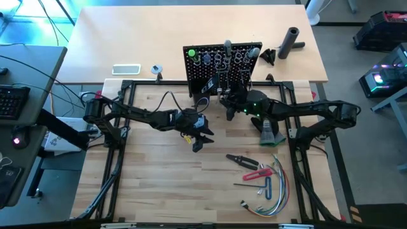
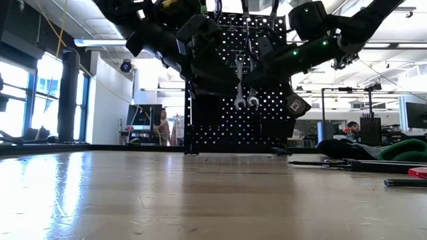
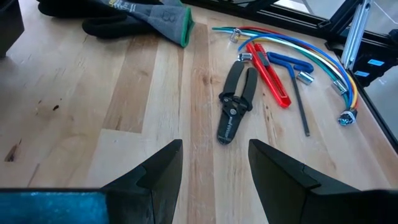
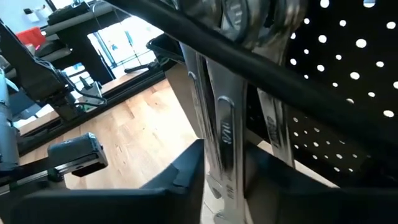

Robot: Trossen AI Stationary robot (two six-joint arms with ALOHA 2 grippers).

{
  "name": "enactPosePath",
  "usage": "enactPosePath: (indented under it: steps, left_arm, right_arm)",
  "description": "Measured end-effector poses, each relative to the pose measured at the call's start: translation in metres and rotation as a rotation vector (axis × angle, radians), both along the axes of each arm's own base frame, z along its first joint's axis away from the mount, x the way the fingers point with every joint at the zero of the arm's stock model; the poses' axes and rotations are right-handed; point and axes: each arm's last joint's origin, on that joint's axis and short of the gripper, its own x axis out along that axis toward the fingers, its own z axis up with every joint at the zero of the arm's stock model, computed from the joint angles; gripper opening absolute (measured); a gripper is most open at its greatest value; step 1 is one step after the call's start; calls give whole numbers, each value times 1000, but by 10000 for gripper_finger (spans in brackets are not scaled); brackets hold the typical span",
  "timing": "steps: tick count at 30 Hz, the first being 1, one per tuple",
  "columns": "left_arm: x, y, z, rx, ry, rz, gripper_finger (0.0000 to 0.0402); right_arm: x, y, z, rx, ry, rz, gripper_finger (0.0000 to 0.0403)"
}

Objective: Hang tools onto peg board
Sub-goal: Hang the silver wrench on the peg board, then hang the black wire stripper on the peg board

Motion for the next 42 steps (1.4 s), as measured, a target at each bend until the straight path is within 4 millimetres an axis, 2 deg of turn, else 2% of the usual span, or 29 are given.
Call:
enactPosePath:
  steps: [5, 9, 18, 24, 35, 42]
  left_arm:
    - [0, -2, -1, 0, 7, -5, 176]
    - [0, -5, -1, 0, 9, -13, 176]
    - [0, -5, -1, 5, 9, -17, 176]
    - [-1, -7, -3, 4, 33, -23, 176]
    - [-4, -24, -6, 39, 71, -94, 176]
    - [-4, -40, -7, 59, 68, -152, 176]
  right_arm:
    - [0, 1, 0, 4, 7, 1, 133]
    - [-4, 7, 4, 5, 23, 5, 148]
    - [-18, 26, 22, -31, 65, -3, 149]
    - [-28, 39, 25, -16, 126, 26, 149]
    - [-54, 63, 33, 36, 233, 76, 149]
    - [-74, 83, 30, 98, 347, 131, 149]
